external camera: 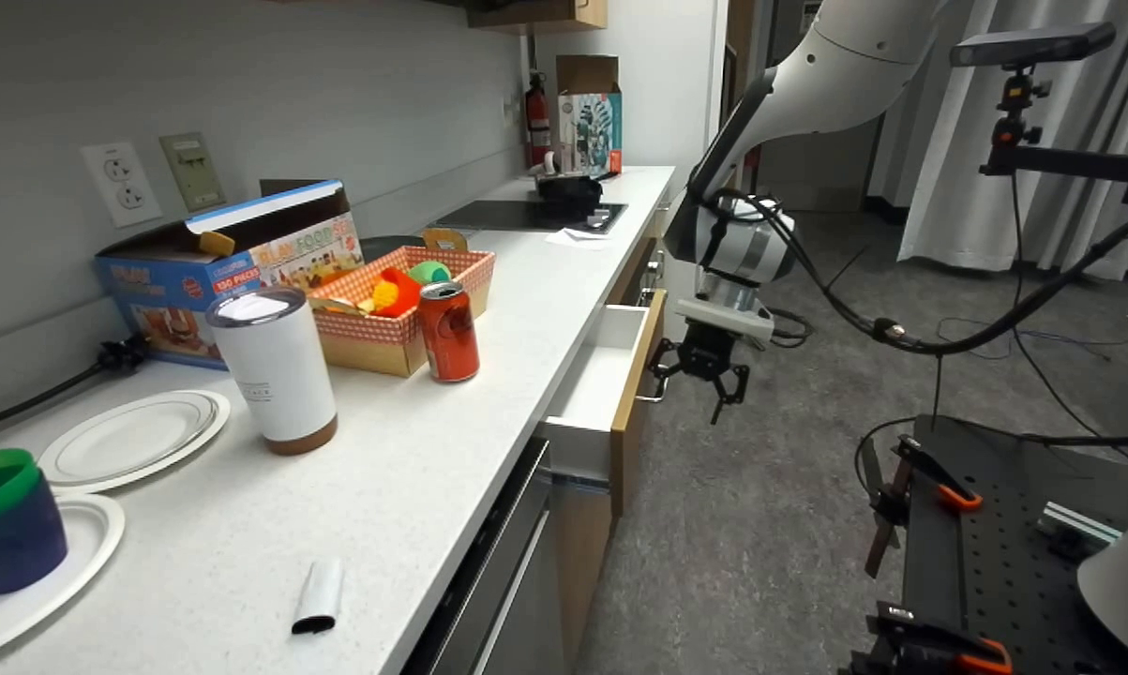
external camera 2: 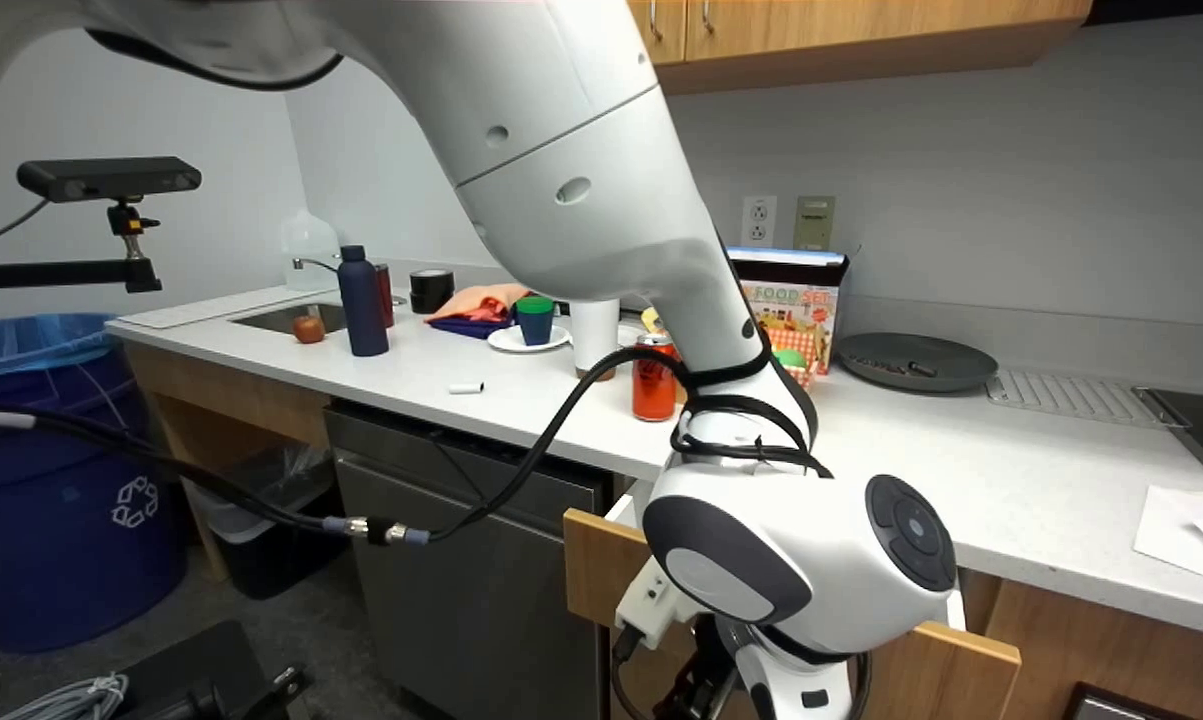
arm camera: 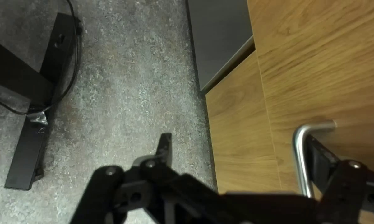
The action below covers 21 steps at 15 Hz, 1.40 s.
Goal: Open the top drawer of the bottom cabinet.
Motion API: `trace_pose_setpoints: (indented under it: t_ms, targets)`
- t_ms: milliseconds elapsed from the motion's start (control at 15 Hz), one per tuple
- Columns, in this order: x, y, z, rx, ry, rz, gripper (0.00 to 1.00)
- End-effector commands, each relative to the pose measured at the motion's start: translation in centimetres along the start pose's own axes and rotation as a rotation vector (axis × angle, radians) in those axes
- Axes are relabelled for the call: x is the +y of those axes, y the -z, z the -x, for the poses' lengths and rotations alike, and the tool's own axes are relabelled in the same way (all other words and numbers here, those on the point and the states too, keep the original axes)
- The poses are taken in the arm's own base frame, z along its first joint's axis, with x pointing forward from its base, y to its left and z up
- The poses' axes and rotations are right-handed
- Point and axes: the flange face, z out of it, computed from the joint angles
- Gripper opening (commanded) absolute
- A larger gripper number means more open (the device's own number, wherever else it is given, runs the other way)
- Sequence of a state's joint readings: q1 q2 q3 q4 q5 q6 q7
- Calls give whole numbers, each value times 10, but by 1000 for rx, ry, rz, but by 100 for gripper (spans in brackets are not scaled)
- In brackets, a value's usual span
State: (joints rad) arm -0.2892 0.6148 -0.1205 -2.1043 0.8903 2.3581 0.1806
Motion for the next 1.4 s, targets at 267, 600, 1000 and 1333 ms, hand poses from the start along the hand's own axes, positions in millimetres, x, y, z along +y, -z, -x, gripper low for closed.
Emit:
trace_pose_setpoints:
  t_ms: [267,600,1000,1333]
  targets:
    - [46,8,-20,-174,-110,-26,100]
    - [57,11,-22,-290,25,104,100]
    - [65,9,-23,-368,-133,79,100]
    - [70,11,-35,-373,-277,-35,100]
